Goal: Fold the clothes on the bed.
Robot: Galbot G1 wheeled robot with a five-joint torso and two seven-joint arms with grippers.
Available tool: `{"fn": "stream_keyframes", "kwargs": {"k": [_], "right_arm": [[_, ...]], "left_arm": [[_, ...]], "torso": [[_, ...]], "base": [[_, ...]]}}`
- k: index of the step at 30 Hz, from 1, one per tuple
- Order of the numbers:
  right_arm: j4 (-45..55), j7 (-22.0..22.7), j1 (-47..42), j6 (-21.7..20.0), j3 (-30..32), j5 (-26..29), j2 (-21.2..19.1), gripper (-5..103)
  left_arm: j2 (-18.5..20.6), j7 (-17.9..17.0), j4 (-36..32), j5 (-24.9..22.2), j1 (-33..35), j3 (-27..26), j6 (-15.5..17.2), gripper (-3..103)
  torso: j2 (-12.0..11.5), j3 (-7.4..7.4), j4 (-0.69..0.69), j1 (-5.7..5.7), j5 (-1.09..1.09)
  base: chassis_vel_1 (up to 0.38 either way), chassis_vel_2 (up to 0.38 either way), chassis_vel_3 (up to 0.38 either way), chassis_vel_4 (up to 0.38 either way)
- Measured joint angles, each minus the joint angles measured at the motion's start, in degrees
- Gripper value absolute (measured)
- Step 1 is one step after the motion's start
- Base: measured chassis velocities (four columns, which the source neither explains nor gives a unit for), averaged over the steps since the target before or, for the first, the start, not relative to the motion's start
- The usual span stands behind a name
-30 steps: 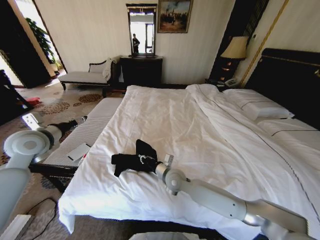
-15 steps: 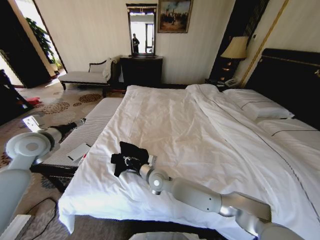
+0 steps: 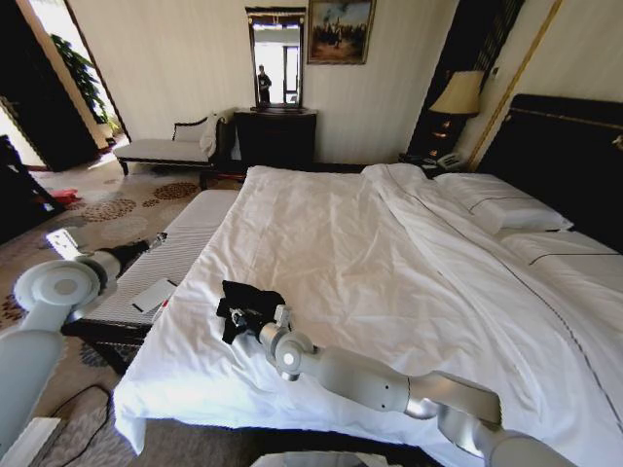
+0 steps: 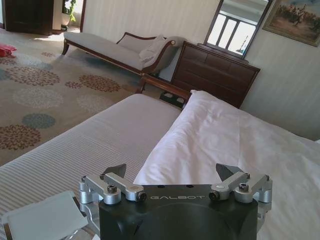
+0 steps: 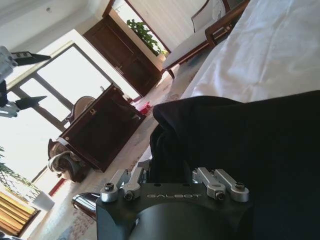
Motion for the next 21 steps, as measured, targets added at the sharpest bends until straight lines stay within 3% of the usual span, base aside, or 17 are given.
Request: {"fn": "stream_keyframes", "kwargs": {"k": [1,2,3,5,8,9,12,14,18,21], "right_arm": [[0.0,0.0,0.0,0.0,0.0,0.0,0.0,32],[0.3,-1.3,0.1,0.6,0.2,0.1,0.0,43],[0.3,-2.2,0.2,1.0,0.4,0.1,0.0,43],[0.8,-3.9,0.3,1.8,1.1,0.5,0.0,54],[1.5,-4.6,0.4,2.3,2.0,1.1,0.1,59],[2.2,-5.0,0.5,2.7,3.2,1.7,0.2,70],[2.5,-5.0,0.6,3.1,4.6,2.2,0.4,76],[2.5,-5.0,0.8,3.3,6.0,2.4,0.3,86],[2.6,-1.8,0.1,3.7,9.6,2.5,-1.3,99],[3.0,1.6,-1.4,4.0,12.3,2.5,-3.1,100]], "left_arm": [[0.0,0.0,0.0,0.0,0.0,0.0,0.0,100],[-0.1,0.0,0.0,0.1,0.0,0.2,0.0,100],[-0.1,0.0,0.1,0.1,-0.1,0.3,0.0,100],[-0.2,0.0,0.2,0.3,-0.1,0.4,0.0,100],[-0.2,0.0,0.3,0.4,-0.2,0.4,0.0,100],[-0.2,0.0,0.4,0.4,-0.2,0.4,0.0,100],[-0.1,0.0,0.5,0.4,-0.2,0.5,0.0,100],[-0.1,0.3,0.6,0.6,-0.1,0.7,0.0,100],[0.0,2.2,-2.3,0.7,1.6,2.1,0.7,100],[0.5,2.9,-5.8,0.2,3.3,3.7,1.6,100]], "torso": [[0.0,0.0,0.0,0.0,0.0],[0.0,0.0,0.0,0.0,0.0],[0.0,0.0,0.0,0.0,0.0],[0.0,0.0,0.0,0.0,0.0],[0.0,0.0,0.0,0.0,0.0],[0.0,0.0,0.0,0.0,0.01],[0.0,0.0,0.01,0.0,0.01],[0.0,0.0,0.01,0.0,0.01],[0.0,0.0,0.01,0.0,0.01],[0.0,0.0,0.01,0.0,0.02]], "base": [[0.0,0.0,0.0,0.0],[0.0,0.0,0.0,0.0],[0.0,0.0,0.0,0.0],[0.0,0.0,0.0,0.0],[0.0,0.0,0.0,0.0],[0.0,0.0,0.0,0.0],[0.0,0.0,0.0,0.0],[0.0,0.0,0.0,0.0],[0.0,0.0,0.0,0.0],[0.0,0.0,0.0,0.0]]}}
